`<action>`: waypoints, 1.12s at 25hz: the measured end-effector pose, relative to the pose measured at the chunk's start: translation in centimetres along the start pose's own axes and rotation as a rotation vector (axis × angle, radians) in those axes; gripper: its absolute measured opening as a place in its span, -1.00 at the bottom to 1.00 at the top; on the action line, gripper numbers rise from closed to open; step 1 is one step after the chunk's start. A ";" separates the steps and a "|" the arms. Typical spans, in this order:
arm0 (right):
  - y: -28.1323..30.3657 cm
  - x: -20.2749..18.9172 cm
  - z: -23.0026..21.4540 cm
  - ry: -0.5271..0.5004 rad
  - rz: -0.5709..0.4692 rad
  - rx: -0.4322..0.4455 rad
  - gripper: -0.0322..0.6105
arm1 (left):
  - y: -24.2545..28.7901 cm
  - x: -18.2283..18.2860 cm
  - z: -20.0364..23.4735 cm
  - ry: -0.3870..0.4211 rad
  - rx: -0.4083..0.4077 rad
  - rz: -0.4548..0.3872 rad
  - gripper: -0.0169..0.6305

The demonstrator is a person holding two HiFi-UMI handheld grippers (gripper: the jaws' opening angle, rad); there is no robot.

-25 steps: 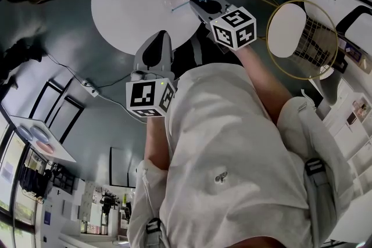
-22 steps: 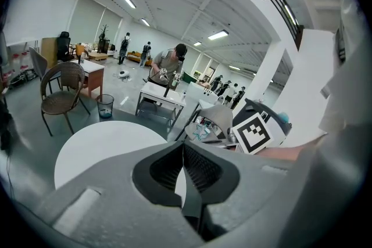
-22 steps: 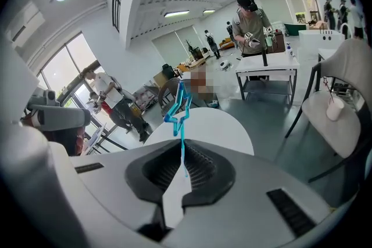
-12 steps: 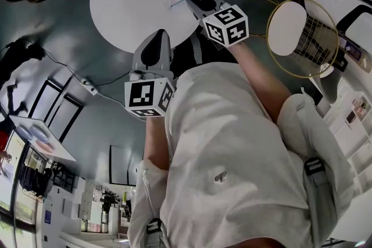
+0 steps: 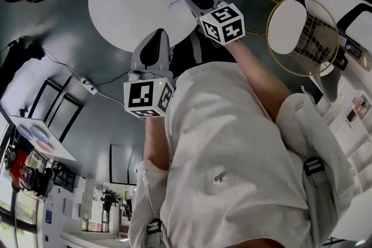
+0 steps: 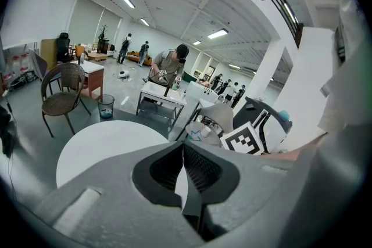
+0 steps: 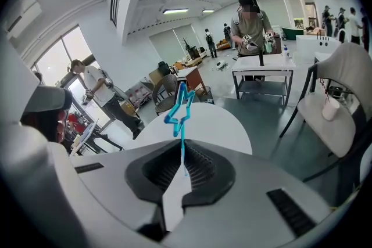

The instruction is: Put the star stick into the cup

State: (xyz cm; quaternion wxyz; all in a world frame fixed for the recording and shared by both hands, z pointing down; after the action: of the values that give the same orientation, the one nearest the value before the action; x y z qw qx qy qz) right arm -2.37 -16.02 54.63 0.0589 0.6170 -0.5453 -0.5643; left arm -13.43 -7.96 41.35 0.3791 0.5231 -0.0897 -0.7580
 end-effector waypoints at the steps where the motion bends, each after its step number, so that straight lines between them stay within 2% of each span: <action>1: 0.1 -0.1 0.0 -0.002 0.000 -0.002 -0.82 | 0.0 0.0 0.0 0.001 0.001 0.000 -0.91; 15: 0.4 -1.1 -0.4 -0.013 0.015 -0.005 -0.82 | 0.1 -0.3 -0.5 0.006 0.000 -0.001 -0.91; 28: 0.7 -1.6 -0.7 0.001 0.037 -0.003 -0.72 | -0.2 -0.5 -0.7 0.007 0.006 -0.002 -0.91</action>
State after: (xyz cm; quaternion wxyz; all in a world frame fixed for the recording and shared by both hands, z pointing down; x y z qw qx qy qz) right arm -1.90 -15.46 56.31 0.0704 0.6071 -0.5559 -0.5634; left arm -12.85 -7.35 41.33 0.3771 0.5270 -0.0899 -0.7563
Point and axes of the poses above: the fingertips, and each gripper's own axes: y forward along the fingers, z to its left, x out of its top, the point moved 4 cm from there along -y, backward along the fingers, and after that the axes turned 6 degrees about -x, right-handed, at the moved point
